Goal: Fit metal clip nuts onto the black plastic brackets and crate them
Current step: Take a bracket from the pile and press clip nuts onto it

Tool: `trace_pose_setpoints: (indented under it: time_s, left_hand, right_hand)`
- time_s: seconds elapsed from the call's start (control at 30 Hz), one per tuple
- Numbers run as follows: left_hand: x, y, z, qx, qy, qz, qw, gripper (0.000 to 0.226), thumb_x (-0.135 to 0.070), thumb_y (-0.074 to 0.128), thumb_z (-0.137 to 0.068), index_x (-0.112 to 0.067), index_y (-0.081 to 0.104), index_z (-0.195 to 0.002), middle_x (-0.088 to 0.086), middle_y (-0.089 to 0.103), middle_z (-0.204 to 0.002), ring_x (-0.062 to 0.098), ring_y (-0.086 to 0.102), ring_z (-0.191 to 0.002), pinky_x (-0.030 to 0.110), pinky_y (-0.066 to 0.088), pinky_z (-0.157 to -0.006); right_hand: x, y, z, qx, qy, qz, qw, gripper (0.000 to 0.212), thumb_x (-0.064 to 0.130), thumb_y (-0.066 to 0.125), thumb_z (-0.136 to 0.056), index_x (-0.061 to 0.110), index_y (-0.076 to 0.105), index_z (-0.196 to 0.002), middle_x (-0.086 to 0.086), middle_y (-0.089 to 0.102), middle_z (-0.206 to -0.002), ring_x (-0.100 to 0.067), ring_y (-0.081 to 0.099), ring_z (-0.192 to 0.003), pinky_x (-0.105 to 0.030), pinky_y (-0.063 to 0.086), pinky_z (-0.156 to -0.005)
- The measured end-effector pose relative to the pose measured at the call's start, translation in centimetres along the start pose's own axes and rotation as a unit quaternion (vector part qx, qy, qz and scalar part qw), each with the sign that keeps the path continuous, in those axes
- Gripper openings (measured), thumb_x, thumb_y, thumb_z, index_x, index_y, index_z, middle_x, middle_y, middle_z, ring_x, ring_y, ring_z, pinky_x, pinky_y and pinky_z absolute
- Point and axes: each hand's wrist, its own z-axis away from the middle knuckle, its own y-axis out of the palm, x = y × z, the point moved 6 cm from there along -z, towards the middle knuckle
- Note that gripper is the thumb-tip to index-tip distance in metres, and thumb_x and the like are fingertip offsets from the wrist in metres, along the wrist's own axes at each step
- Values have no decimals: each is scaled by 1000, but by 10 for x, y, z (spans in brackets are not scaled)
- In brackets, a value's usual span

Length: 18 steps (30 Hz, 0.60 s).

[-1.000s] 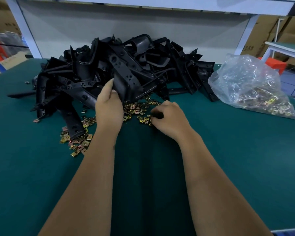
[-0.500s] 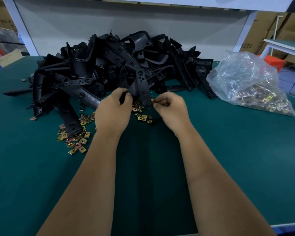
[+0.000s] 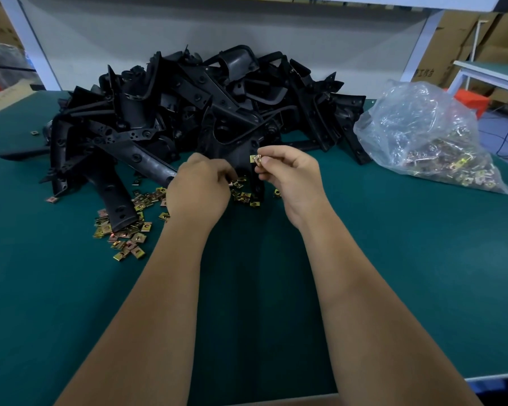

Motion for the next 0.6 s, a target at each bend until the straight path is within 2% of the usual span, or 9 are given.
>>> trace_pose_setpoints:
  time_s: [0.17, 0.27, 0.33, 0.43, 0.6]
  left_hand:
    - [0, 1, 1, 5, -21, 67, 998, 26, -32, 43, -96, -38, 67, -103, -7, 52, -107, 20, 52, -104, 31, 34, -73]
    - [-3, 4, 0, 29, 12, 60, 998, 22, -46, 45, -96, -42, 60, -111, -5, 51, -109, 21, 49, -111, 34, 36, -78]
    - [-5, 7, 1, 44, 41, 39, 997, 26, -54, 50, -92, -45, 54, -116, -5, 50, -109, 22, 48, -113, 35, 37, -80]
    - [-5, 8, 1, 35, 68, 29, 997, 30, -55, 57, -90, -46, 53, -119, -5, 51, -109, 22, 50, -112, 35, 39, -78]
    - [-1, 8, 0, 5, 76, 50, 996, 27, -49, 59, -92, -42, 61, -118, -5, 54, -109, 20, 53, -112, 35, 44, -80]
  right_hand:
    - [0, 5, 1, 13, -22, 63, 998, 25, -6, 62, -88, 16, 72, -91, 3, 70, -81, -5, 66, -76, -19, 53, -72]
    - [0, 5, 1, 4, -27, 76, 997, 26, -5, 63, -87, 19, 71, -90, 0, 70, -86, -6, 66, -81, -21, 54, -77]
    - [0, 4, 1, -1, -23, 69, 997, 26, -4, 64, -87, 20, 71, -90, -2, 71, -87, -7, 67, -80, -20, 54, -75]
    - [1, 2, 1, -3, -21, 63, 998, 24, -2, 65, -87, 20, 71, -90, -1, 72, -86, -4, 67, -74, -18, 53, -71]
    - [2, 5, 2, -2, -33, 77, 996, 23, -2, 66, -87, 21, 72, -88, 0, 71, -84, -2, 67, -74, -17, 53, -70]
